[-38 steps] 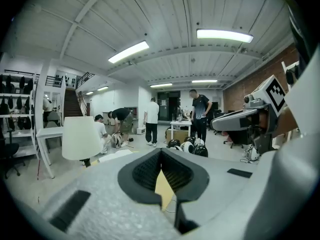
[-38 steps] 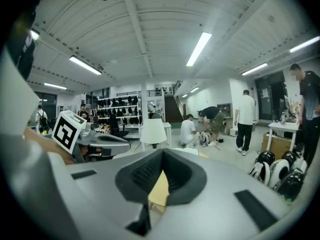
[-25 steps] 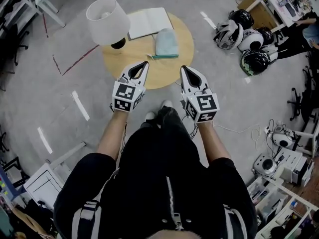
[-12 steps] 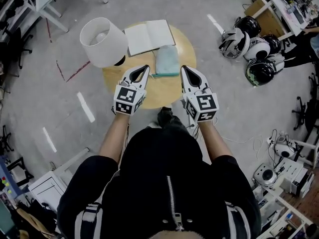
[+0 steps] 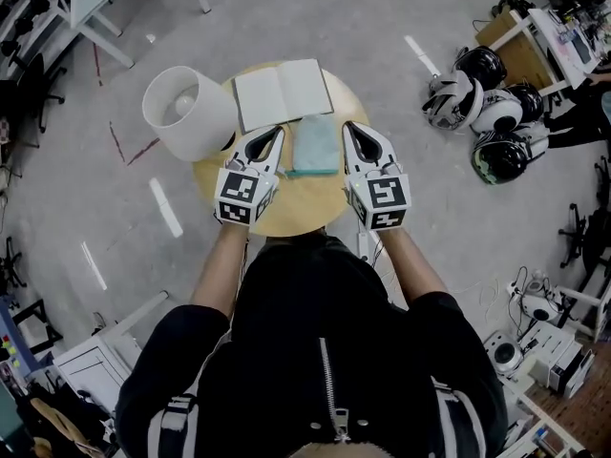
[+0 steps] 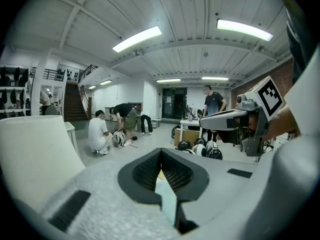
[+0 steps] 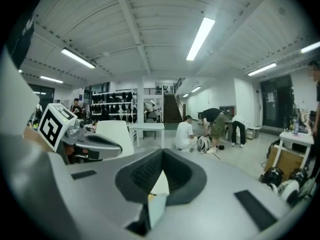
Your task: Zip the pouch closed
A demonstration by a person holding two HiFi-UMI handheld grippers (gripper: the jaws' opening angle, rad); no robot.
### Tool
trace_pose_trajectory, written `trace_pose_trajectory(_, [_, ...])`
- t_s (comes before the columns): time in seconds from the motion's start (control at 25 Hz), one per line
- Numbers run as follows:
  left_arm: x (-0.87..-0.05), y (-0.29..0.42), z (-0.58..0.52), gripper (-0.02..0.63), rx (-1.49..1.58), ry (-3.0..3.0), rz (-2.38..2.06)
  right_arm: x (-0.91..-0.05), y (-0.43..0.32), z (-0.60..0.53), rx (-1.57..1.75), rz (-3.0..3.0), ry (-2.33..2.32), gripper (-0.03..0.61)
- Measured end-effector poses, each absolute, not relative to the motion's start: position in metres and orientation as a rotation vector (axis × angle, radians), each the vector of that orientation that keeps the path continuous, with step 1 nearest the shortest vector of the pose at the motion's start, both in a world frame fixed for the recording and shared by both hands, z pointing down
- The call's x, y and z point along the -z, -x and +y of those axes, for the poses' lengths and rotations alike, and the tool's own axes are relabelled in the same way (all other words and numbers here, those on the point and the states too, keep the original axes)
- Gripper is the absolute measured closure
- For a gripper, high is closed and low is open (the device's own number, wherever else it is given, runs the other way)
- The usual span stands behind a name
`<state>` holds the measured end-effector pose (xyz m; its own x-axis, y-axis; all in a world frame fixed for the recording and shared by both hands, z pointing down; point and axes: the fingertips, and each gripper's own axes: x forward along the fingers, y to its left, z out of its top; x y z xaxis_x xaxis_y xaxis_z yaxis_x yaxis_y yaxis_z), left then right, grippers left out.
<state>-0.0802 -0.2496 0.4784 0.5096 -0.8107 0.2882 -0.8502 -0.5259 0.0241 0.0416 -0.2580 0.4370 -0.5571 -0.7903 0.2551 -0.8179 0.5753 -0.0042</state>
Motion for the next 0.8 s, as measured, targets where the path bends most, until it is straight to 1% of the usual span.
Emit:
trace_pose_trajectory(0.2, [-0.477,0.079,-0.266,0.607,-0.391,-2.633,-1.379,-0.43,-0.034,-0.27,-0.185,-2.601,-1.352,0.575])
trace_pose_trajectory(0.44, [-0.486,0.08,-0.271,0.607,-0.399,-2.637,-1.32,-0.441,-0.028,-0.266,-0.231,-2.59,-1.353,0.575])
trace_pose_trajectory(0.8, [-0.543,0.09,-0.255,0.607,-0.519,-2.589,-1.199,-0.484,-0.022,-0.255,-0.349,-2.519,-1.367,0.575])
